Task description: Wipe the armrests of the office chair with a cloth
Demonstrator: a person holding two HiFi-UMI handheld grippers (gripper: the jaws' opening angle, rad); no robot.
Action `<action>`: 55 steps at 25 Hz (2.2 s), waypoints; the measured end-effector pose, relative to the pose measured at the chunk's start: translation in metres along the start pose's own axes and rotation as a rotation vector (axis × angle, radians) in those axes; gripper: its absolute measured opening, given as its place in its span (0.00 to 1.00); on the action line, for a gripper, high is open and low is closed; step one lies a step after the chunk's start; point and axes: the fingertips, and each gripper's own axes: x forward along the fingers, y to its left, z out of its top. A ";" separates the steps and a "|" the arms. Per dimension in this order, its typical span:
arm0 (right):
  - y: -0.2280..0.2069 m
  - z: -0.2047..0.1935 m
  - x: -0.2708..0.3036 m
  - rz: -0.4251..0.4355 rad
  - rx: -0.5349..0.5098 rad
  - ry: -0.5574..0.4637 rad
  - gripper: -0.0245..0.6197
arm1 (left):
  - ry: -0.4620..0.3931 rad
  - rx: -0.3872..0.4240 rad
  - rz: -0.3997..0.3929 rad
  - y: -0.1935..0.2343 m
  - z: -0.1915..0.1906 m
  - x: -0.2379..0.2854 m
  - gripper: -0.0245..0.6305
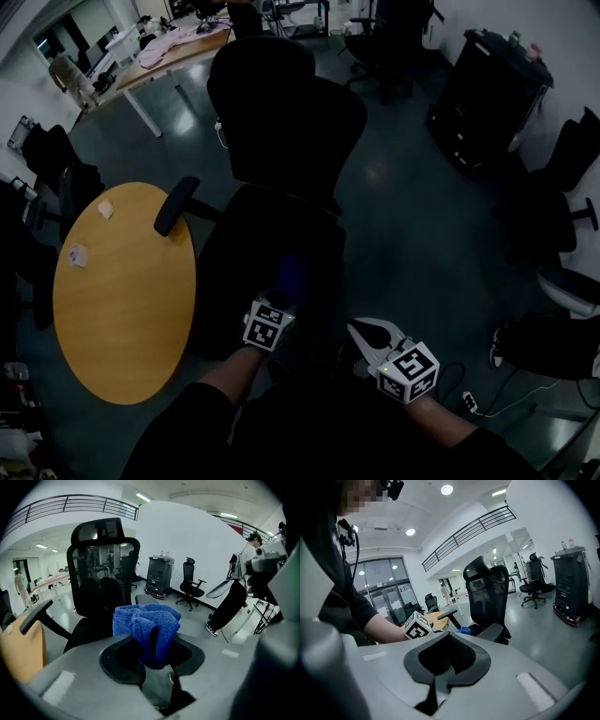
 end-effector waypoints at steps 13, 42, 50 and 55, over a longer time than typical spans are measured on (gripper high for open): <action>0.025 0.013 0.023 0.040 0.003 -0.055 0.05 | 0.084 0.017 0.040 0.028 -0.036 -0.049 0.27; -0.127 -0.039 -0.116 -0.178 0.179 -0.045 0.05 | 0.022 0.158 -0.060 -0.062 0.115 0.126 0.27; -0.102 -0.025 -0.072 -0.038 0.123 -0.012 0.05 | 0.037 0.158 -0.086 -0.080 0.068 0.072 0.27; -0.065 -0.023 -0.042 0.036 0.083 0.020 0.05 | 0.038 0.163 -0.089 -0.083 0.027 0.032 0.27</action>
